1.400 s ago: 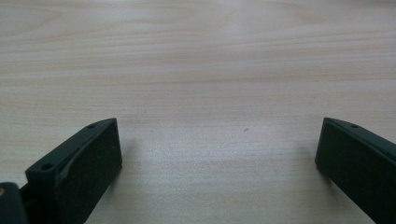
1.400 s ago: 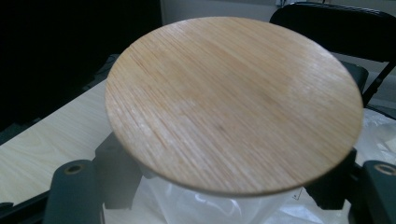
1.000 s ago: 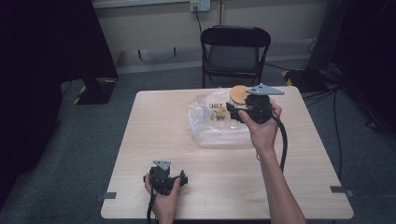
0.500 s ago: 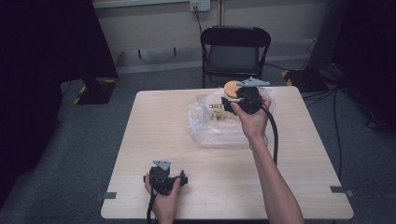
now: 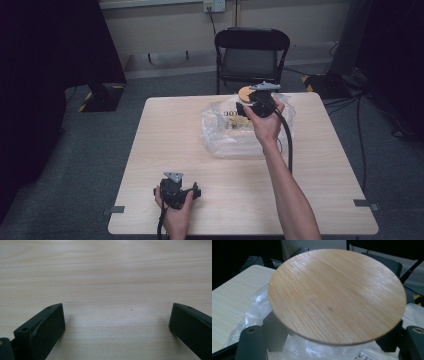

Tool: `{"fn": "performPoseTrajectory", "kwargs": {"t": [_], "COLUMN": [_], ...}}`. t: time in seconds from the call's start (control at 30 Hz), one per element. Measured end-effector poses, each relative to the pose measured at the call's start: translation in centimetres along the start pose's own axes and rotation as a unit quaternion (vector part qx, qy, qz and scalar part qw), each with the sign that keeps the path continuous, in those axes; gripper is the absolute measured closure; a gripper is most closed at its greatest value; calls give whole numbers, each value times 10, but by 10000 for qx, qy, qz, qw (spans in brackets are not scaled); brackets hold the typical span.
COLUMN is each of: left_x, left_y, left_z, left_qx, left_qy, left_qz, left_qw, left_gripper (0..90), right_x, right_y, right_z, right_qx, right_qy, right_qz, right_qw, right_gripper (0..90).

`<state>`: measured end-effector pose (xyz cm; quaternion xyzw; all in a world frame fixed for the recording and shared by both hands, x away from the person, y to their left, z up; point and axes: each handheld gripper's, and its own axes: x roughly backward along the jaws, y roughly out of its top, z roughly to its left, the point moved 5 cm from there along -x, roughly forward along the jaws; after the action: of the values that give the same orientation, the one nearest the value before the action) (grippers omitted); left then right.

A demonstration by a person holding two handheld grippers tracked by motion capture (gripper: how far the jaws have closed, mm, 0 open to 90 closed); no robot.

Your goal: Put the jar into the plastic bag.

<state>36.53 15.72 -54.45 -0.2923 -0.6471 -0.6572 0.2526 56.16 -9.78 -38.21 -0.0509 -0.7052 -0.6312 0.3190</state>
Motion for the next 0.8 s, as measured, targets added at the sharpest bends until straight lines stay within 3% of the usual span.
{"fn": "performPoseTrajectory", "kwargs": {"t": [0.23, 0.8], "left_x": [0, 0], "left_y": [0, 0], "left_z": [0, 0], "left_qx": [1, 4], "left_qy": [0, -1], "left_qz": [1, 1], "left_qw": [10000, 10000], "left_gripper": [0, 0], "right_x": [-17, -38], "right_y": [-13, -32], "right_z": [1, 4], "right_qx": [-38, -57], "right_qy": [-4, -82], "right_qz": [204, 443], "right_qw": [9998, 9990], "right_gripper": [259, 259]}}
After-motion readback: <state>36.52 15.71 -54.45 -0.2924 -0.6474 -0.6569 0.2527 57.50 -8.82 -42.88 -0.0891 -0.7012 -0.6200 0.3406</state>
